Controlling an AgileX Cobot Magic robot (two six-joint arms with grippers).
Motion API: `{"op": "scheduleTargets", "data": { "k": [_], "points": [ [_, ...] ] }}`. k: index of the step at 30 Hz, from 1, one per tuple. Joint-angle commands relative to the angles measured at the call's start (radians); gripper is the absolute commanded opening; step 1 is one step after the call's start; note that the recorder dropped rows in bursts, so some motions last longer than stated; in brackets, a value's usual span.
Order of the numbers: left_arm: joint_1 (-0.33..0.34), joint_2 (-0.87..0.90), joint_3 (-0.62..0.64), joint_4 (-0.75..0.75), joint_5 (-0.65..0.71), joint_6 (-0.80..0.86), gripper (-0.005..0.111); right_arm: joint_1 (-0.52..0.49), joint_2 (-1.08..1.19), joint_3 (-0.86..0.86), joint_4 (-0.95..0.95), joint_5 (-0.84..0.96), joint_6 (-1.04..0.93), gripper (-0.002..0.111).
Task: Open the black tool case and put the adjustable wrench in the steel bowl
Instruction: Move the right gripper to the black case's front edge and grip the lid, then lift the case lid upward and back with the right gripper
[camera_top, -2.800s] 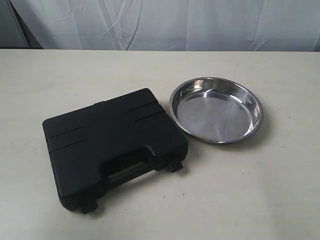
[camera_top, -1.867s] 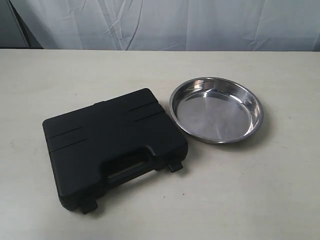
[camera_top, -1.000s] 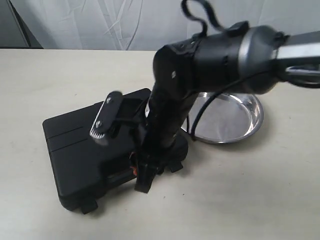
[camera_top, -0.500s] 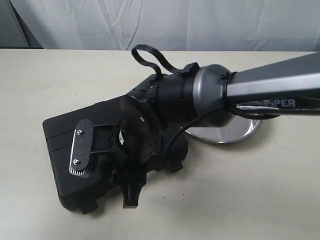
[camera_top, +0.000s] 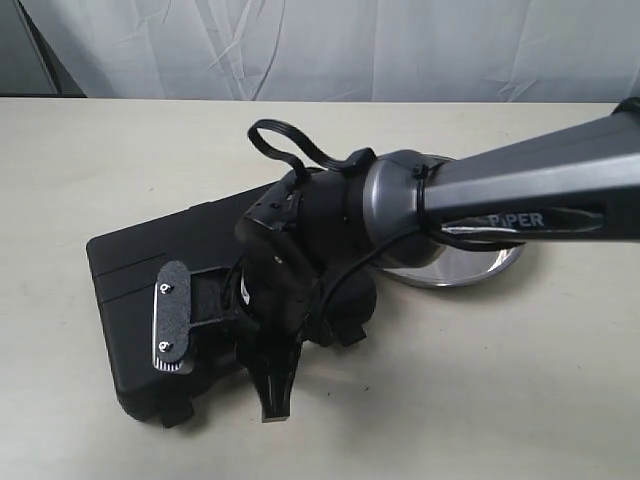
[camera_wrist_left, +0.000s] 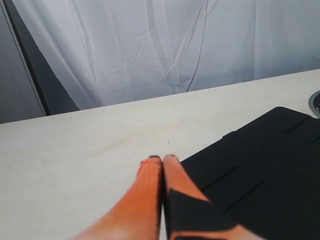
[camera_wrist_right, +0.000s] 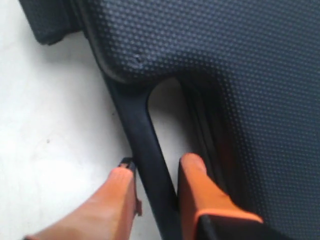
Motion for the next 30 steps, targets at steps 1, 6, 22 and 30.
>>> {"op": "scheduleTargets", "data": {
  "k": [1, 6, 22, 30],
  "points": [
    [-0.004, 0.004, -0.002, -0.002, -0.006, -0.001, 0.000, 0.001, 0.000, -0.005, 0.000, 0.010, 0.015, 0.000],
    [-0.004, 0.004, -0.002, -0.002, -0.006, -0.001, 0.000, 0.001, -0.018, -0.005, 0.000, 0.022, 0.017, -0.001],
    [-0.004, 0.004, -0.002, -0.002, -0.006, -0.001, 0.000, 0.005, -0.206, -0.005, -0.039, 0.005, 0.017, -0.001],
    [-0.004, 0.004, -0.002, -0.002, -0.006, -0.001, 0.000, 0.005, -0.285, -0.005, -0.191, -0.142, 0.017, -0.001]
  ]
}}
